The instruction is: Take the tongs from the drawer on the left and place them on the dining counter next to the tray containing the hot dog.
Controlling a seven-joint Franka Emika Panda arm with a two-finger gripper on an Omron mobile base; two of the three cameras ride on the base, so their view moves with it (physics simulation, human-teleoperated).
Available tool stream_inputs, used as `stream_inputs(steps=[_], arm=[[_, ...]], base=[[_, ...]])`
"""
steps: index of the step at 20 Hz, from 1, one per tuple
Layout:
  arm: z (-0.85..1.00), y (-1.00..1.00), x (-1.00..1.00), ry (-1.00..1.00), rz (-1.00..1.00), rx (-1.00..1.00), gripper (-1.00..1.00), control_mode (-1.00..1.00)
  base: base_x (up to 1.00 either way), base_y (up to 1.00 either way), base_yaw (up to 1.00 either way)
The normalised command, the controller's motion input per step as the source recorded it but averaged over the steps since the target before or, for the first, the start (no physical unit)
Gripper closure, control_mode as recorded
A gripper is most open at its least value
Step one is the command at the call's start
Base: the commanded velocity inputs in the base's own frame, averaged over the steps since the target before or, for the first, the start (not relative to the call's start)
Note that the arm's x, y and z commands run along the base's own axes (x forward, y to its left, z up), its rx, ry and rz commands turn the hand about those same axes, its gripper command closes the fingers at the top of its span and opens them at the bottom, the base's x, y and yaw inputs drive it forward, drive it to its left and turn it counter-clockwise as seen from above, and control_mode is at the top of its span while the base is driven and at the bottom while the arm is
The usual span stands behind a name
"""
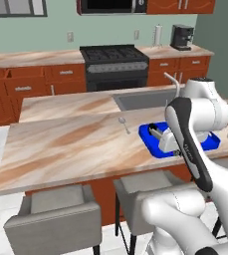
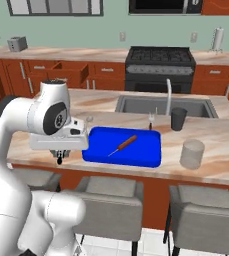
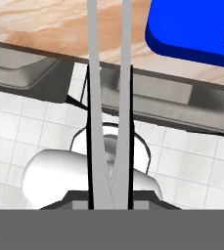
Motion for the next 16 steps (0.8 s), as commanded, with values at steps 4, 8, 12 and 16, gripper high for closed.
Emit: stream_inputs(steps=[4, 8, 12, 16], arm=[[0.00, 0.00, 0.00, 0.00, 0.00, 0.00, 1.00, 1.00], [0.00, 0.00, 0.00, 0.00, 0.00, 0.00, 1.00, 1.00], [0.00, 0.00, 0.00, 0.00, 0.00, 0.00, 1.00, 1.00], [0.00, 0.00, 0.00, 0.00, 0.00, 0.00, 1.00, 1.00]], base=[[0.59, 0.46, 0.00], [0.79, 0.24, 0.02], [0.11, 0.00, 0.04], [0.00, 0.00, 0.00]])
